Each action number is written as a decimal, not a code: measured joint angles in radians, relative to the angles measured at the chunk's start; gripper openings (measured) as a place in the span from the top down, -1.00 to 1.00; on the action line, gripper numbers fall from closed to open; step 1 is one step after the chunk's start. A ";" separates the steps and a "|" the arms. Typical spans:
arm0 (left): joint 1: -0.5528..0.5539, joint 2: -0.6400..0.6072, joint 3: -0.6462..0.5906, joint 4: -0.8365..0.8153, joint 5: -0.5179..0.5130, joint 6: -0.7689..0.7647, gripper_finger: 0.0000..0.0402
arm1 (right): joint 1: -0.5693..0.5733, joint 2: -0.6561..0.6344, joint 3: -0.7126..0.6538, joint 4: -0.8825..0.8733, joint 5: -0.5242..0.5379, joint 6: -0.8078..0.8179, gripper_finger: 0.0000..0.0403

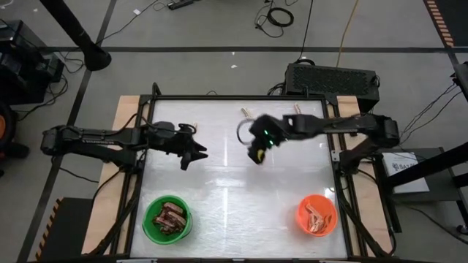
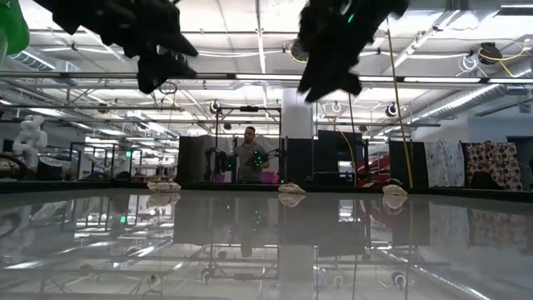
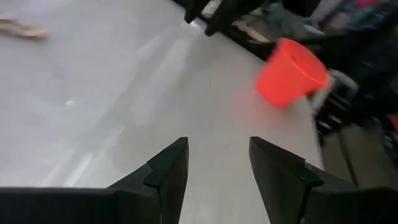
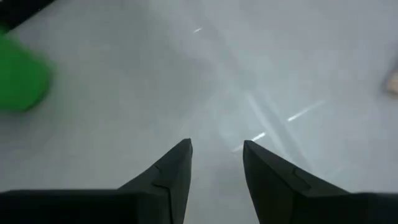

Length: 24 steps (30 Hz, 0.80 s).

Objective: Sort candy by brand, put in halloween buckets
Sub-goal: Put the white candy into the orange bucket

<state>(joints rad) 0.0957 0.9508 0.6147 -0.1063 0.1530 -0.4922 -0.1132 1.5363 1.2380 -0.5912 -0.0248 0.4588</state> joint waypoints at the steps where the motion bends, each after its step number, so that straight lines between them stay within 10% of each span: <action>1: 0.008 0.000 0.000 -0.011 -0.021 -0.016 0.12 | -0.031 0.018 0.000 0.018 0.001 -0.012 0.32; 24: 0.446 0.000 -0.001 -0.009 0.109 0.056 0.12 | -0.400 0.430 -0.001 0.361 0.057 0.011 0.19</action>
<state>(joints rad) 0.5415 0.9508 0.6136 -0.1155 0.2619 -0.4366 -0.5130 1.9660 1.2366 -0.2306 0.0323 0.4695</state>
